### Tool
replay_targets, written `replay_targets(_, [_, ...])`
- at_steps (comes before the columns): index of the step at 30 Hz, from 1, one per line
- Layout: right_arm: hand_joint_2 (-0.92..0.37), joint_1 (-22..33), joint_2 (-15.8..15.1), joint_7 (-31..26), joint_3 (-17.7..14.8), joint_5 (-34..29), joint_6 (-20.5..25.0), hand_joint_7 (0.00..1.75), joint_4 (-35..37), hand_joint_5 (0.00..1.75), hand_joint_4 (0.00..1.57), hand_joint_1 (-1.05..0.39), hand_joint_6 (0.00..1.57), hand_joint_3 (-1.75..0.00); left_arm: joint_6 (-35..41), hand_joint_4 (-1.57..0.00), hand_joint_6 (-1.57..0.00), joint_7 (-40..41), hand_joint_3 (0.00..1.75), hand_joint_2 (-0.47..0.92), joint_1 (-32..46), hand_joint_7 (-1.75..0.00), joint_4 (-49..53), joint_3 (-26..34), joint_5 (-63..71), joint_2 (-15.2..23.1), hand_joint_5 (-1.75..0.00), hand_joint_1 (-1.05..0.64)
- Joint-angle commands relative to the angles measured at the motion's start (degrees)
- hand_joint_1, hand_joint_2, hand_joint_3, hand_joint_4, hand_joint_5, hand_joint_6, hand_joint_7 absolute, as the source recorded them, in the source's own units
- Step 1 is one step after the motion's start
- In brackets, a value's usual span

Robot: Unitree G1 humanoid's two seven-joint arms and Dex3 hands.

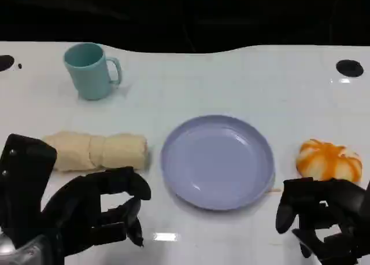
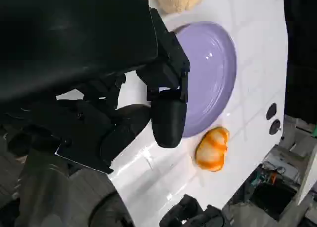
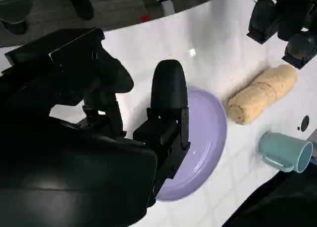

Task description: Grasp the towel on the left side of the plate with the left hand and place it into the plate.

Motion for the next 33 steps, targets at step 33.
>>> replay_targets(33, [-0.61, -0.72, -0.33, -0.21, 0.22, -0.38, 0.0, 1.43, -0.05, 1.68, 0.68, 0.08, 0.67, -1.06, -8.97, -0.68, -0.72, -0.05, 1.13, 0.59, 0.82, -1.4, 0.2, -1.87, 5.09, 1.64, -1.68, -0.11])
